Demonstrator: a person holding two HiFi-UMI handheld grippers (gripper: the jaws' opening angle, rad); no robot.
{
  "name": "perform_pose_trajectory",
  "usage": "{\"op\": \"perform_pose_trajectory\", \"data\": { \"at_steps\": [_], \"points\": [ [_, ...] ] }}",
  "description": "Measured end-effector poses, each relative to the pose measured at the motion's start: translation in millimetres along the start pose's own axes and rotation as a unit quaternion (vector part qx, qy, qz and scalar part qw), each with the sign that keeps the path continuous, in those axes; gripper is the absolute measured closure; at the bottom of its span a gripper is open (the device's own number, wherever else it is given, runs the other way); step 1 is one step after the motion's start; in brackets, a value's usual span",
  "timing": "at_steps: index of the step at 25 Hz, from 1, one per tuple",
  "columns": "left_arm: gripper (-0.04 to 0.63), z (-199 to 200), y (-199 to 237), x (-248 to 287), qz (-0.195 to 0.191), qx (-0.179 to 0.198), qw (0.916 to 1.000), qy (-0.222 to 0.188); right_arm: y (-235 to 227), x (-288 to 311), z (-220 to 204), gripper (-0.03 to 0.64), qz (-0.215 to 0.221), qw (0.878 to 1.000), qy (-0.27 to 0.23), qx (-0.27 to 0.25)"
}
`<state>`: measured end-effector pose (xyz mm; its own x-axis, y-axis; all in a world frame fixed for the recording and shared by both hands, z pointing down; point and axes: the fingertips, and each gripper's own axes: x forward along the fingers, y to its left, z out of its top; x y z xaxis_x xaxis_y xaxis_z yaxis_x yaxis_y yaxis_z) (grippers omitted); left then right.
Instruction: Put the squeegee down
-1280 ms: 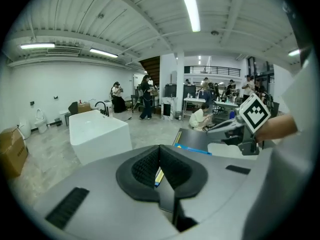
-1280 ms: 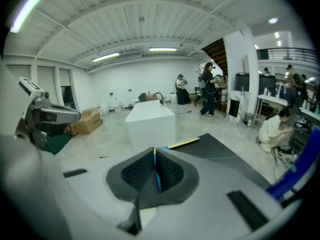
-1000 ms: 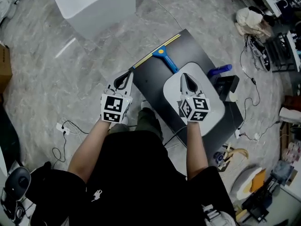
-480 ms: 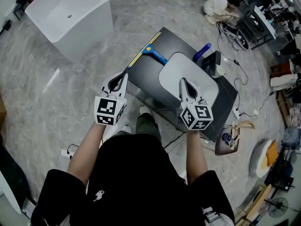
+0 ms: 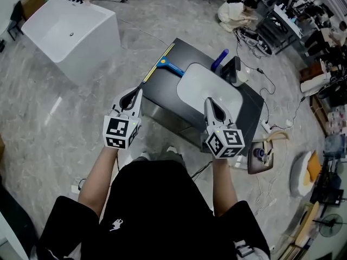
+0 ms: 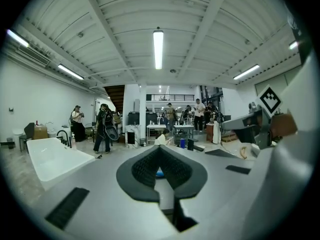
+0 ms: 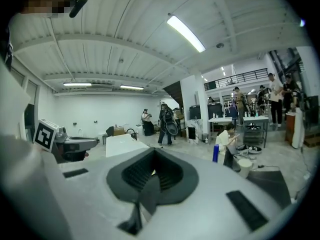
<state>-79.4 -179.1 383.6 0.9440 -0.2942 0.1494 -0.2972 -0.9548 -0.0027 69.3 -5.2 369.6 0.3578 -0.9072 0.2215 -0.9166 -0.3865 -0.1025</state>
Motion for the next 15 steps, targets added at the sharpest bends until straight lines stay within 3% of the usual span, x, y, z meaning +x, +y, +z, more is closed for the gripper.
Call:
{"op": "perform_pose_trajectory", "data": {
  "at_steps": [15],
  "points": [
    [0.594,26.8,-18.3,-6.5,0.017,0.005,0.9997,-0.019,-7.3,-23.0,20.8,0.615,0.016,1.000,-0.020,-0.003]
  ]
}}
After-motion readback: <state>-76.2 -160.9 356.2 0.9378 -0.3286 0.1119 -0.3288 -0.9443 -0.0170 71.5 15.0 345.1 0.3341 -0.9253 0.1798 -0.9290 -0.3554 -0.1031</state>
